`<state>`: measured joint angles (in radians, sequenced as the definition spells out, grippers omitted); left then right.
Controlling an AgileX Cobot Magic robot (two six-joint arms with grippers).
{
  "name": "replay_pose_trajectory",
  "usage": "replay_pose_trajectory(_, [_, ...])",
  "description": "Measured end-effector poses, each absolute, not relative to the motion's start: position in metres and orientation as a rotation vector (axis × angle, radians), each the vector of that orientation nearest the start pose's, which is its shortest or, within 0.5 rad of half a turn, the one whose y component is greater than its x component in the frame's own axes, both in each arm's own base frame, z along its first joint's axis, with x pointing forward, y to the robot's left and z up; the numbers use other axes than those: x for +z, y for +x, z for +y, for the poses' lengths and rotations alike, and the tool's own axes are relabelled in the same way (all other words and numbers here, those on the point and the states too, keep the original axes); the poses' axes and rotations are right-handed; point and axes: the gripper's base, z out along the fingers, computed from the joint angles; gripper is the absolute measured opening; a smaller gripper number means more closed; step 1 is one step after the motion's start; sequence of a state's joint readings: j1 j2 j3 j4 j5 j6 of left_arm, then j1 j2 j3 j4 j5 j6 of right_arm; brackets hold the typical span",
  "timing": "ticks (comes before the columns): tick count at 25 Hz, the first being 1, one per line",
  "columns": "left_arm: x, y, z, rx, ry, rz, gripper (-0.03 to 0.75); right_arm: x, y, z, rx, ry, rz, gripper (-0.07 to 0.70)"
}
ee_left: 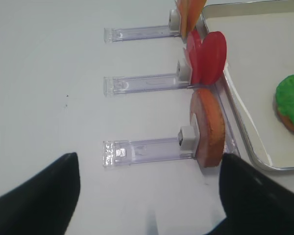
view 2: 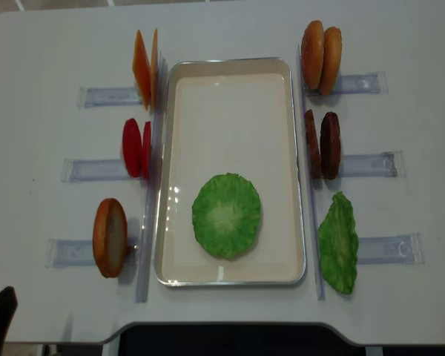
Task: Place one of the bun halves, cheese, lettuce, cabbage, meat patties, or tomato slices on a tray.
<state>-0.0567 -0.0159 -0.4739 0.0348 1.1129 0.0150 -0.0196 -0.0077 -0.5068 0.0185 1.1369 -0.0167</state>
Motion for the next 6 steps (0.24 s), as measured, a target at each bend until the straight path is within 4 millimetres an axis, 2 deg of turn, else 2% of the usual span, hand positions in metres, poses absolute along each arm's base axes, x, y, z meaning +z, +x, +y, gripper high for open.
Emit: replay_pose_trajectory(6, [0.2658, -0.0065, 0.0032, 0.017, 0.073, 2.105, 0.692, 0.2730, -0.0102, 0.0017, 0.001, 0.001, 2.106, 0.467])
